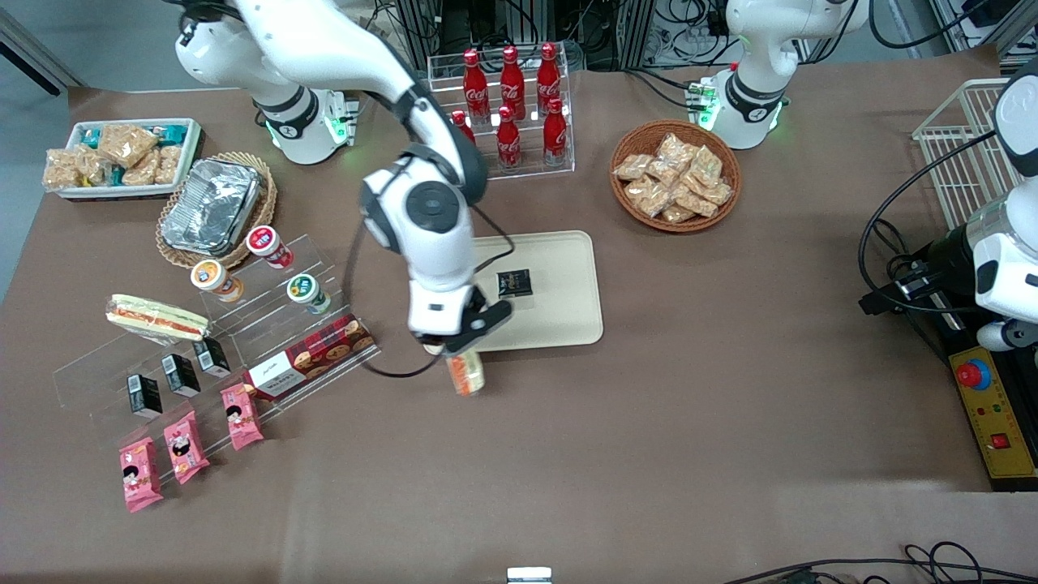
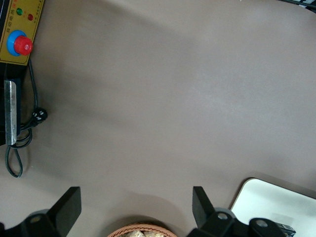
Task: Place sandwich on tray
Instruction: 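Lower the sandwich onto the cream tray and open the right gripper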
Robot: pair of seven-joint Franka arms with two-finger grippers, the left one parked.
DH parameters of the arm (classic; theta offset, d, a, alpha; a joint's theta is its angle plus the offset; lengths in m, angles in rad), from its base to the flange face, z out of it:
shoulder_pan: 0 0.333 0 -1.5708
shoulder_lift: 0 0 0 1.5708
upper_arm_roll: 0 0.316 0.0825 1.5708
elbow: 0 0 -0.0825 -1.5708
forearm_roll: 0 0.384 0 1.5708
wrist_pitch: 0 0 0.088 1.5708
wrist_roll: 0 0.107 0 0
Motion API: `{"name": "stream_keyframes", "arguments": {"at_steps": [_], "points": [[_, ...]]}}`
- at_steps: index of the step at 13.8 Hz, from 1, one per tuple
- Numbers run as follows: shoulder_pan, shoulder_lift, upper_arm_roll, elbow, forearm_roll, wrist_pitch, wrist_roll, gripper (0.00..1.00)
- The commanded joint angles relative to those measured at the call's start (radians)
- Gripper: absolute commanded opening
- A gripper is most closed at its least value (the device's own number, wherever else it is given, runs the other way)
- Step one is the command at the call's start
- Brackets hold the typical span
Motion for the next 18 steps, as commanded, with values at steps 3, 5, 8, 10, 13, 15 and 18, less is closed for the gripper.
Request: {"name": "stream_keyframes", "arguments": {"at_steps": [3,5,8,10,13,15,18], "points": [[0.039,0.058,0.033,0.001,0.005,0.021,-0.283,0.0],[0.036,0.072,0.036,-0.008,0.008,0.022,-0.407,0.0],[0.022,0.098,0.036,-0.008,0.016,0.04,-0.717,0.0],[0.019,0.112,0.036,-0.008,0.021,0.106,-0.834,0.0],[0.019,0.137,0.038,-0.008,0.077,0.188,-0.934,0.0],[0.019,0.144,0.05,-0.008,0.091,0.241,-1.03,0.0],[0.021,0.146,0.079,-0.011,0.11,0.251,-1.129,0.0]]}}
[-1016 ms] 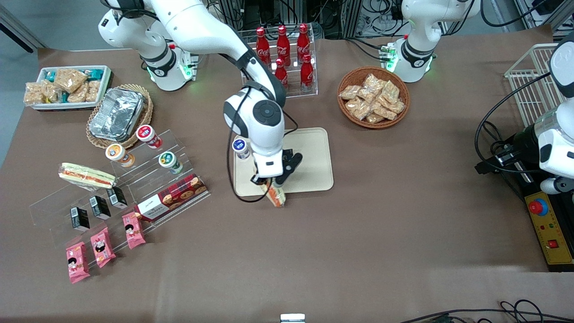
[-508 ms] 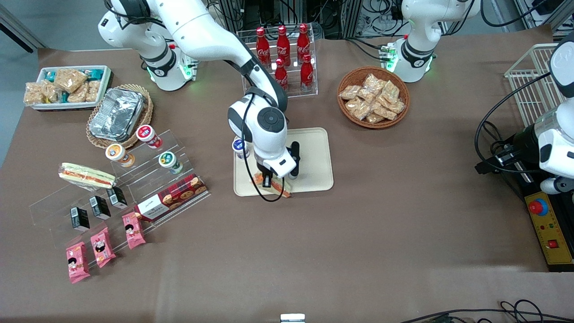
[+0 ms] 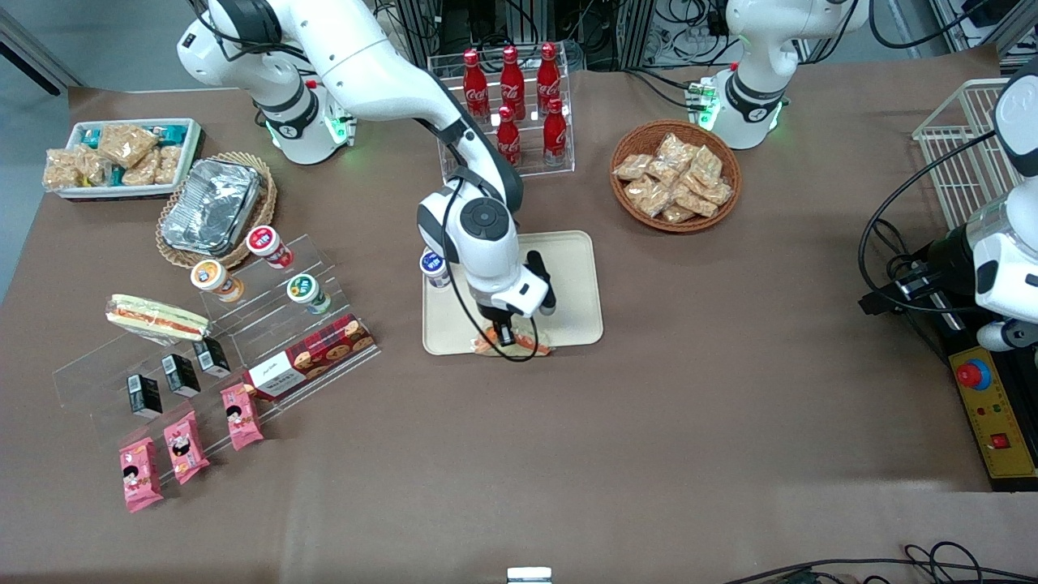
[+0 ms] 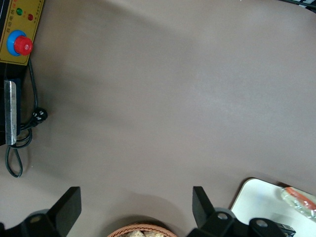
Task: Place sandwich on tray
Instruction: 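Lower the sandwich onto the cream tray and open the right gripper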
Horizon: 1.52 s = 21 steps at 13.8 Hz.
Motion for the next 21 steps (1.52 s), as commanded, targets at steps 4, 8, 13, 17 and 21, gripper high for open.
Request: {"name": "stream_keyframes", "arguments": {"at_steps": [4,8,13,17,21], "points": [[0.017,-0.009,0.011,-0.046,0.031,0.012,-0.13,0.0],[0.012,-0.027,0.011,-0.078,0.041,-0.011,-0.116,0.15],[-0.002,-0.061,0.005,-0.077,0.052,-0.062,-0.116,0.99],[-0.066,-0.188,-0.001,-0.074,0.12,-0.292,-0.07,0.99],[-0.176,-0.329,-0.006,-0.064,0.114,-0.532,0.07,0.99]]}}
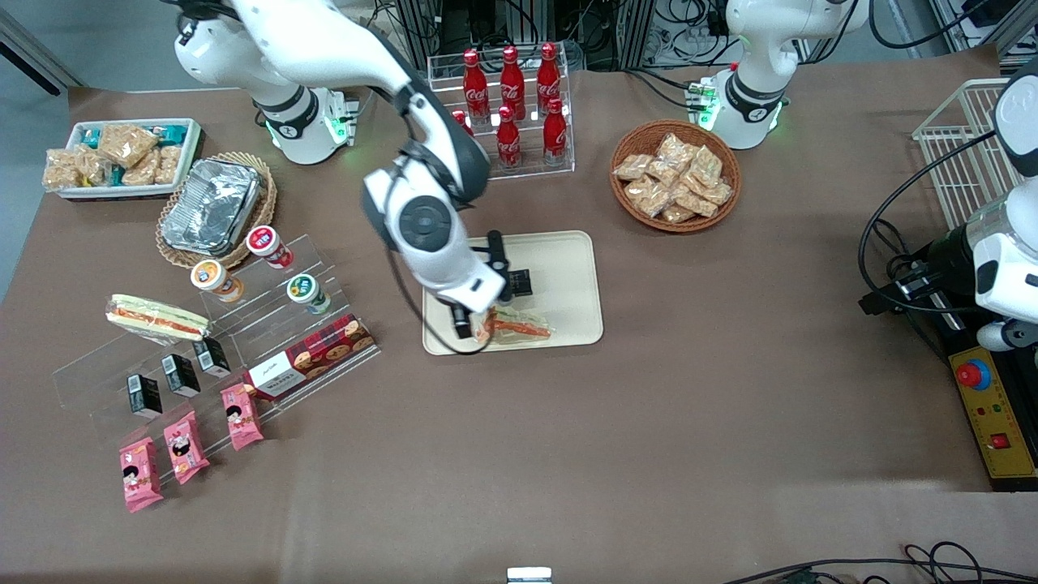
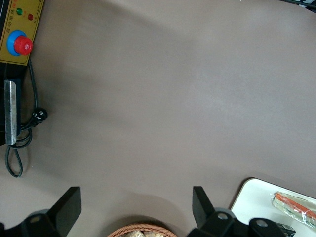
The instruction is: Place sandwich on tray
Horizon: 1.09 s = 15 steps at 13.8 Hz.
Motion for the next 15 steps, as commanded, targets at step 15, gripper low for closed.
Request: {"name": "stream_keyframes", "arguments": {"at_steps": [15], "points": [[-0.428,-0.264,-0.251,0.079,-0.056,-0.29,0.494,0.99]]}}
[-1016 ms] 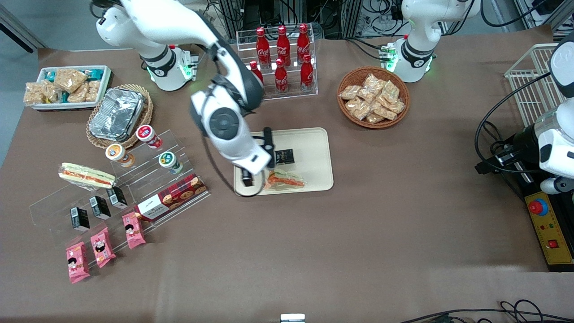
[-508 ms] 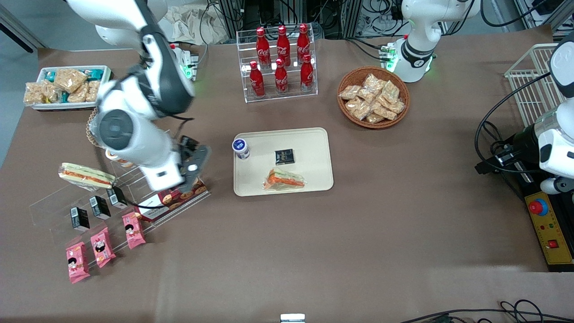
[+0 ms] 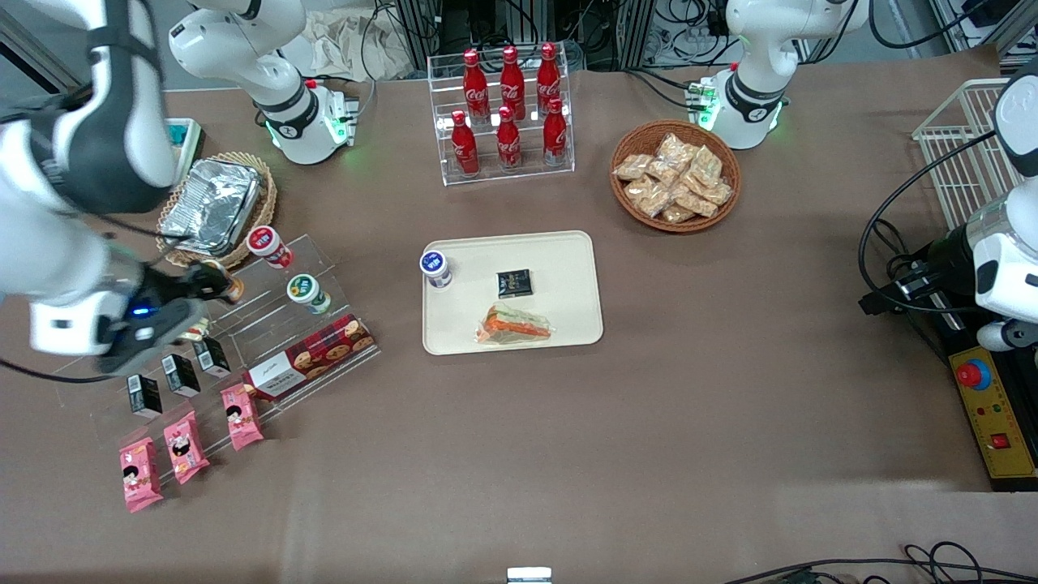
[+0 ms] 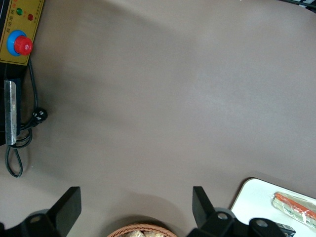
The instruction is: Place sandwich on tray
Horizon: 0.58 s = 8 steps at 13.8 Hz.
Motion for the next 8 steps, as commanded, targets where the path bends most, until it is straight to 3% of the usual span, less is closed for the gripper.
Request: {"name": "stream_keyframes", "arguments": {"at_steps": [1,3,6,8], "points": [[-0.157,-0.012,0.081,0.026,-0.018,-0.002,0.034,0.99],[-0.313,-0.047,0.201,0.051,-0.024,0.001,0.098,0.99],[-0.374,-0.064,0.259,0.055,-0.116,0.015,0.279,0.99],[-0.443,-0.095,0.334,0.042,-0.122,-0.001,0.301,0.99]]}}
